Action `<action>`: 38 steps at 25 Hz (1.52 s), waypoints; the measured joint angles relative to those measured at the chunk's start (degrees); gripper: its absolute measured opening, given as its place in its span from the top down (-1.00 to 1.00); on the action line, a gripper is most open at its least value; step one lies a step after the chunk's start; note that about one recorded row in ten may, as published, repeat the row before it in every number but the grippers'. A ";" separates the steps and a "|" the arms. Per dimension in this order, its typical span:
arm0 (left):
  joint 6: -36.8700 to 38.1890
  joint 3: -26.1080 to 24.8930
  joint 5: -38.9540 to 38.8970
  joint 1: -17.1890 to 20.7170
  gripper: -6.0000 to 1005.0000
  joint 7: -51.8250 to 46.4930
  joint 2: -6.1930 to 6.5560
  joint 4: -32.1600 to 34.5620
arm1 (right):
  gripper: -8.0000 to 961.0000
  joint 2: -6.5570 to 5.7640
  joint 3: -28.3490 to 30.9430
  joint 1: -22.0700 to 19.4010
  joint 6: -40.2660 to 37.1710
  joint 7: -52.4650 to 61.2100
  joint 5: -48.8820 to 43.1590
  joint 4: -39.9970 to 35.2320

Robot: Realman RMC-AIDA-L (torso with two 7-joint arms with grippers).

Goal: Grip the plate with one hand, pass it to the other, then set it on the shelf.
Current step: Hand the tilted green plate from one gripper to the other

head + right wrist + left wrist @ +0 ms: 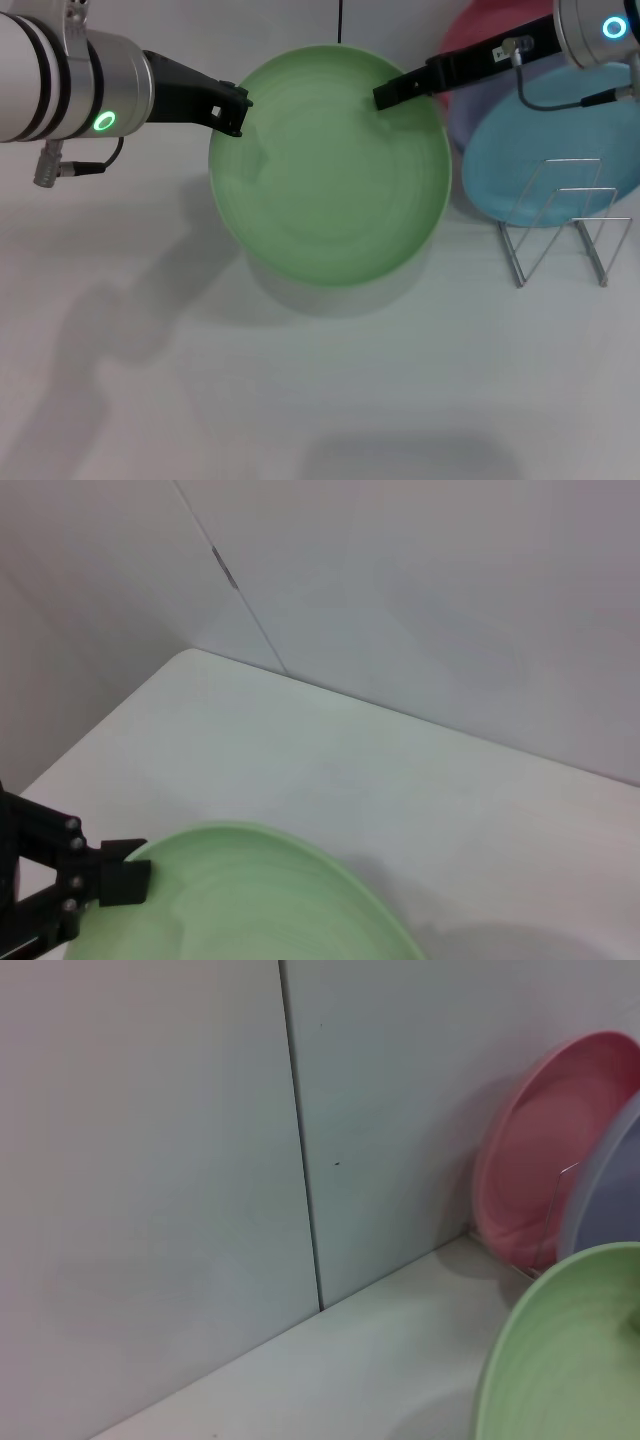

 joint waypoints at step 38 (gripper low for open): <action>2.54 -0.37 -5.98 0.44 0.92 5.08 0.14 -1.24 | 0.70 1.36 0.25 -3.27 -1.54 -5.19 2.29 -4.69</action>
